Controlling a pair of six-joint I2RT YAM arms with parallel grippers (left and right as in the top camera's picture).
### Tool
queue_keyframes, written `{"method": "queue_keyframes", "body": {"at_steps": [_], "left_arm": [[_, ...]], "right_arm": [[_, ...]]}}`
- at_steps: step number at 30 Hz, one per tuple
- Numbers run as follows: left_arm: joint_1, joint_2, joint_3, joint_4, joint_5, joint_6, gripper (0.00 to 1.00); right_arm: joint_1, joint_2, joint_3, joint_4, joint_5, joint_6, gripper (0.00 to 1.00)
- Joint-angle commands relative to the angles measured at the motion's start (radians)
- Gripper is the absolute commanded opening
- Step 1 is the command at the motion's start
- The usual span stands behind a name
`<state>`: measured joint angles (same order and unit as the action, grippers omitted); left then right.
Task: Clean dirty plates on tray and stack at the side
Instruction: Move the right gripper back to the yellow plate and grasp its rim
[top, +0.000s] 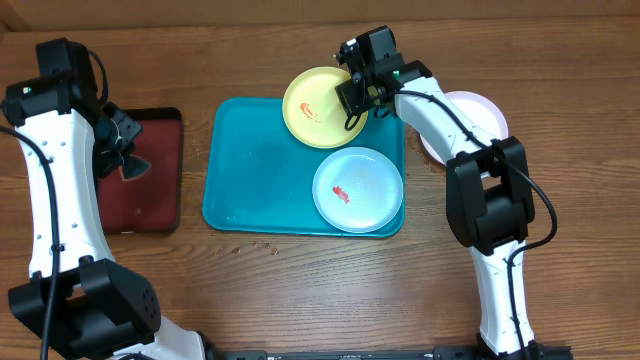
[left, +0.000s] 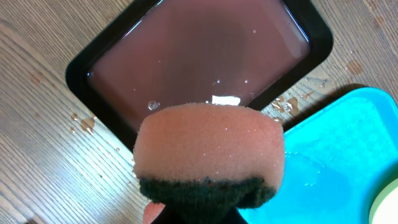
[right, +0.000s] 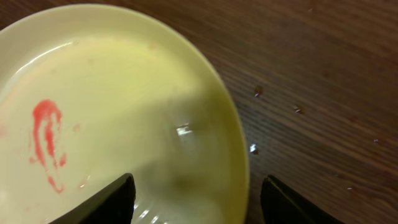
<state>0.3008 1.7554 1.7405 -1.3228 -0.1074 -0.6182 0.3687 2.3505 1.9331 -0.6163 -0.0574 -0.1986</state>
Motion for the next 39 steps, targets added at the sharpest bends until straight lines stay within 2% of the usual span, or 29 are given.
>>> {"method": "queue_keyframes", "body": {"at_steps": [1, 7, 12, 15, 20, 26, 31, 39], "left_arm": [[-0.008, 0.007, -0.005, 0.007, 0.005, 0.021, 0.04], [-0.008, 0.007, -0.005, 0.011, 0.013, 0.021, 0.04], [-0.008, 0.007, -0.005, 0.011, 0.013, 0.021, 0.04], [-0.008, 0.007, -0.005, 0.011, 0.021, 0.021, 0.04], [-0.008, 0.007, -0.005, 0.012, 0.023, 0.029, 0.04], [-0.008, 0.007, -0.005, 0.013, 0.023, 0.037, 0.04], [-0.008, 0.007, -0.005, 0.015, 0.023, 0.039, 0.04], [-0.008, 0.007, -0.005, 0.016, 0.023, 0.039, 0.04]], "right_arm": [[-0.003, 0.015, 0.009, 0.018, 0.046, -0.019, 0.67], [-0.006, 0.037, 0.008, 0.03, 0.034, -0.019, 0.63], [-0.004, 0.037, 0.008, 0.042, 0.034, -0.007, 0.42], [-0.004, 0.039, 0.008, 0.045, 0.034, 0.02, 0.4], [-0.003, 0.039, 0.008, 0.034, 0.021, 0.055, 0.25], [0.031, 0.039, 0.009, -0.002, -0.082, 0.073, 0.1], [0.095, 0.038, 0.014, -0.071, -0.103, 0.125, 0.04], [0.22, 0.034, 0.045, -0.201, -0.101, 0.125, 0.04]]}}
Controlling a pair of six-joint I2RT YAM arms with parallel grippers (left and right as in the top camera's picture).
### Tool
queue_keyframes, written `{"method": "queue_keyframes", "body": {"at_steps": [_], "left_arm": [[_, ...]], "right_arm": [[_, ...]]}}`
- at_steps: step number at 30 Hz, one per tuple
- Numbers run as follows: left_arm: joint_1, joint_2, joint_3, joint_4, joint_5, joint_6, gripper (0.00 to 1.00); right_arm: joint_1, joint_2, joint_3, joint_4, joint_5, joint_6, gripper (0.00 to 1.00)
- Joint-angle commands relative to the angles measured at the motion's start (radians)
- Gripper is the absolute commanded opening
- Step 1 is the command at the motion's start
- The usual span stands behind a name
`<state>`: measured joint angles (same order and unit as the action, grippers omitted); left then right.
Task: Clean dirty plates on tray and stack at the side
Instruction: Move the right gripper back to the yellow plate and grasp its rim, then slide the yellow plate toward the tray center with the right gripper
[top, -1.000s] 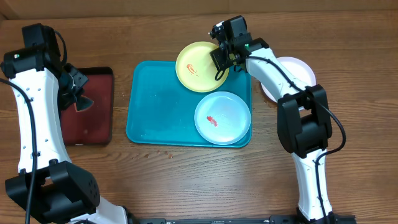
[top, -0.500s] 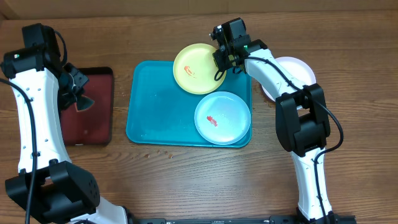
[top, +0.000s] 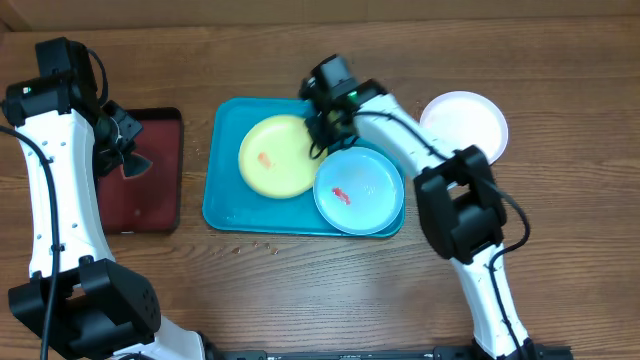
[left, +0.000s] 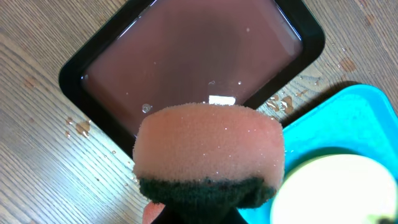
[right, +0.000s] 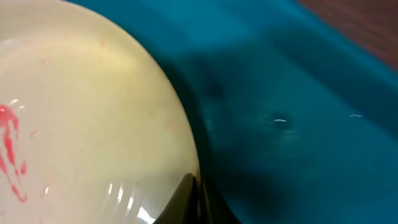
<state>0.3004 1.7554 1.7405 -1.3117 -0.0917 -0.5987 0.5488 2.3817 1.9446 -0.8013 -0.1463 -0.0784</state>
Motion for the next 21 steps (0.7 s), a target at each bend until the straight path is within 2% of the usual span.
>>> {"method": "queue_keyframes", "body": {"at_steps": [1, 12, 21], "left_arm": [[-0.007, 0.007, -0.005, 0.005, 0.008, 0.02, 0.04], [-0.008, 0.007, -0.005, 0.003, 0.017, 0.031, 0.04], [-0.008, 0.007, -0.005, 0.004, 0.041, 0.04, 0.04]], "right_arm": [[0.053, 0.003, 0.034, -0.017, -0.011, 0.005, 0.04], [0.079, 0.003, 0.004, 0.144, 0.04, -0.009, 0.27], [0.08, 0.006, -0.022, 0.146, 0.031, -0.052, 0.27]]}}
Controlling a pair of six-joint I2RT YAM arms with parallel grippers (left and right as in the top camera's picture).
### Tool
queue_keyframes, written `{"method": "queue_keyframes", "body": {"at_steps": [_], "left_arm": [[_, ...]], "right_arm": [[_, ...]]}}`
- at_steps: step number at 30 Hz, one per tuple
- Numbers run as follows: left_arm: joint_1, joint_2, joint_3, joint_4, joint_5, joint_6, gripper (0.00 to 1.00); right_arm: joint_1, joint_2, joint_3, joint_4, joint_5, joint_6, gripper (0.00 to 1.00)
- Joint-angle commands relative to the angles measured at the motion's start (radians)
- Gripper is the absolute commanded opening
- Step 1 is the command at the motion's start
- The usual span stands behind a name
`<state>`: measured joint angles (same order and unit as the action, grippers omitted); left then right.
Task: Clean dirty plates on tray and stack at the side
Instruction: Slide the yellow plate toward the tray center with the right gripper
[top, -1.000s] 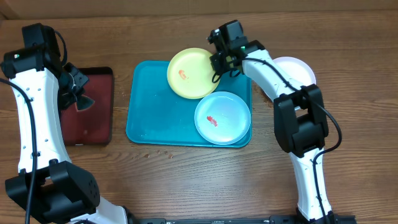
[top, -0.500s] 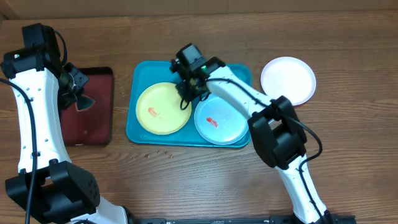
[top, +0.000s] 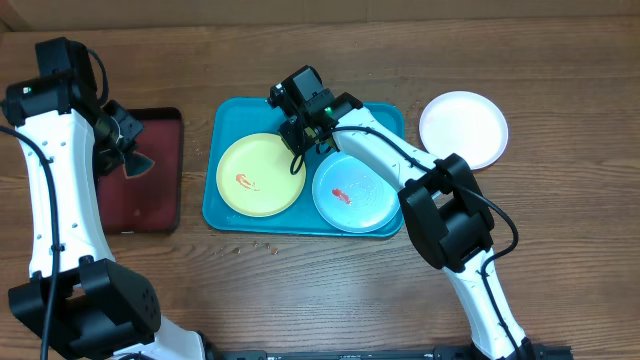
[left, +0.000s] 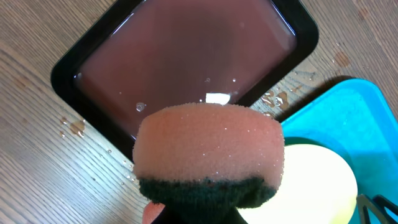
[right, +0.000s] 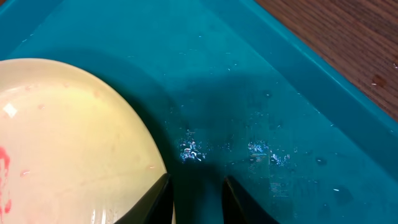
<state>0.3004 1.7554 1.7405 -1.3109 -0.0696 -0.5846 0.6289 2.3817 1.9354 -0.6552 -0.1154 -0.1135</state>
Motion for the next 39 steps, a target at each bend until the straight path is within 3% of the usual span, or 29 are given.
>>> {"method": "queue_keyframes", "body": {"at_steps": [1, 14, 21, 29, 39], "left_arm": [[-0.008, 0.007, -0.005, 0.003, 0.019, 0.028, 0.04], [-0.008, 0.007, -0.005, 0.003, 0.019, 0.029, 0.04], [-0.008, 0.007, -0.005, 0.004, 0.019, 0.029, 0.04], [-0.008, 0.007, -0.005, 0.004, 0.019, 0.029, 0.04], [-0.008, 0.019, -0.005, 0.021, 0.019, 0.031, 0.04]], "right_arm": [[0.0, 0.011, -0.013, 0.0, -0.006, -0.018, 0.27], [0.002, 0.037, -0.019, -0.042, -0.081, -0.012, 0.19], [0.002, 0.037, -0.019, -0.05, -0.056, 0.204, 0.04], [0.002, 0.037, -0.019, -0.073, -0.005, 0.439, 0.04], [0.0, 0.037, -0.019, -0.116, 0.035, 0.462, 0.04]]}}
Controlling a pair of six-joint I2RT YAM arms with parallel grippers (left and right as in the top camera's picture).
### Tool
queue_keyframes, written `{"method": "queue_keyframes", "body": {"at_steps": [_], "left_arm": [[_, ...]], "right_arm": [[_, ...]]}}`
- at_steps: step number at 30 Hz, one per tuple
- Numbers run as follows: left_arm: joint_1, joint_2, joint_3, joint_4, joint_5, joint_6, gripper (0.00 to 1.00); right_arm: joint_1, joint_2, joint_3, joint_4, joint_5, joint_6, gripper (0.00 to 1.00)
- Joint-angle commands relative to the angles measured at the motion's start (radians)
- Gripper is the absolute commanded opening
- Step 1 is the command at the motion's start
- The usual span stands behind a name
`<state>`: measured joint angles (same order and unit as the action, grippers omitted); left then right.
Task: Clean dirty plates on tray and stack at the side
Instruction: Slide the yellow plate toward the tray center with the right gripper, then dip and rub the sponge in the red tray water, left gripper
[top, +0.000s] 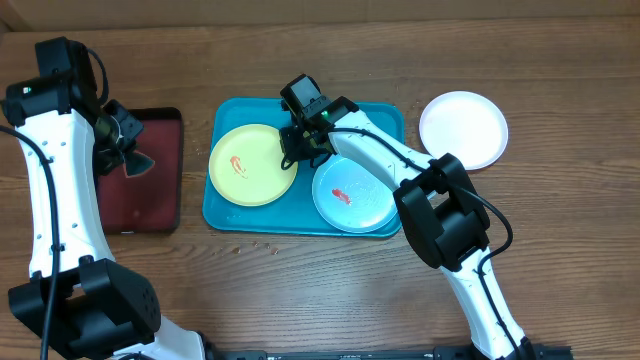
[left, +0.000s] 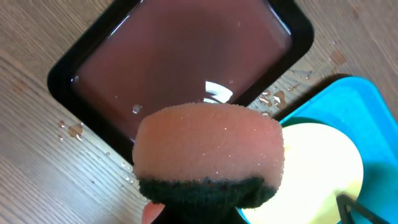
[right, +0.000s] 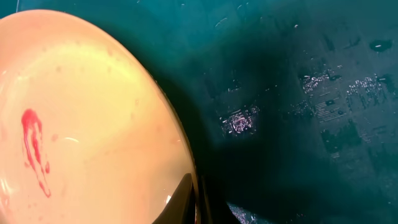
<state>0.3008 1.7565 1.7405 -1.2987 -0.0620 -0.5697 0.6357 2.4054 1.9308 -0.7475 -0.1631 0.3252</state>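
A yellow plate (top: 252, 165) with a red smear lies on the left part of the teal tray (top: 305, 225), its left edge over the tray's rim. My right gripper (top: 298, 148) is shut on the plate's right rim, as the right wrist view shows at the gripper (right: 198, 199) and plate (right: 81, 124). A blue plate (top: 352, 195) with a red smear fills the tray's right part. My left gripper (top: 128, 155) is shut on an orange sponge (left: 208, 149) with a dark green pad, above the near right edge of the dark water basin (left: 180, 62).
A clean white plate (top: 463, 130) lies on the wooden table right of the tray. The dark water basin (top: 140, 210) stands left of the tray. Water drops dot the tray floor (right: 311, 87) and the wood between basin and tray.
The right gripper's jaws were apart at the yellow plate's rim and are now shut on it. The plate has shifted a little left and farther away. The left arm has barely moved.
The yellow plate lay over the tray's far edge with my right gripper open around its rim. Then the gripper was shut on it in the tray's middle, then open with the plate at the left, now shut again. The left gripper held the sponge over the basin throughout.
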Motion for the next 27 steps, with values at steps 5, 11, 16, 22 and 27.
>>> {"method": "queue_keyframes", "body": {"at_steps": [5, 11, 16, 22, 27], "left_arm": [[-0.005, 0.08, -0.005, 0.051, 0.006, 0.039, 0.04], [0.023, 0.189, -0.005, 0.126, 0.007, 0.077, 0.04], [0.051, 0.27, -0.005, 0.198, 0.008, 0.132, 0.04], [0.07, 0.342, -0.005, 0.245, 0.01, 0.141, 0.04], [0.075, 0.414, -0.005, 0.269, 0.015, 0.144, 0.04]], "right_arm": [[-0.005, 0.013, -0.014, -0.036, 0.013, 0.032, 0.04], [-0.005, 0.013, -0.014, -0.13, 0.005, 0.228, 0.04], [-0.006, 0.013, -0.014, -0.138, 0.005, 0.324, 0.04], [-0.006, 0.013, -0.014, -0.138, 0.005, 0.33, 0.04], [-0.007, 0.013, -0.014, -0.129, 0.005, 0.33, 0.04]]}}
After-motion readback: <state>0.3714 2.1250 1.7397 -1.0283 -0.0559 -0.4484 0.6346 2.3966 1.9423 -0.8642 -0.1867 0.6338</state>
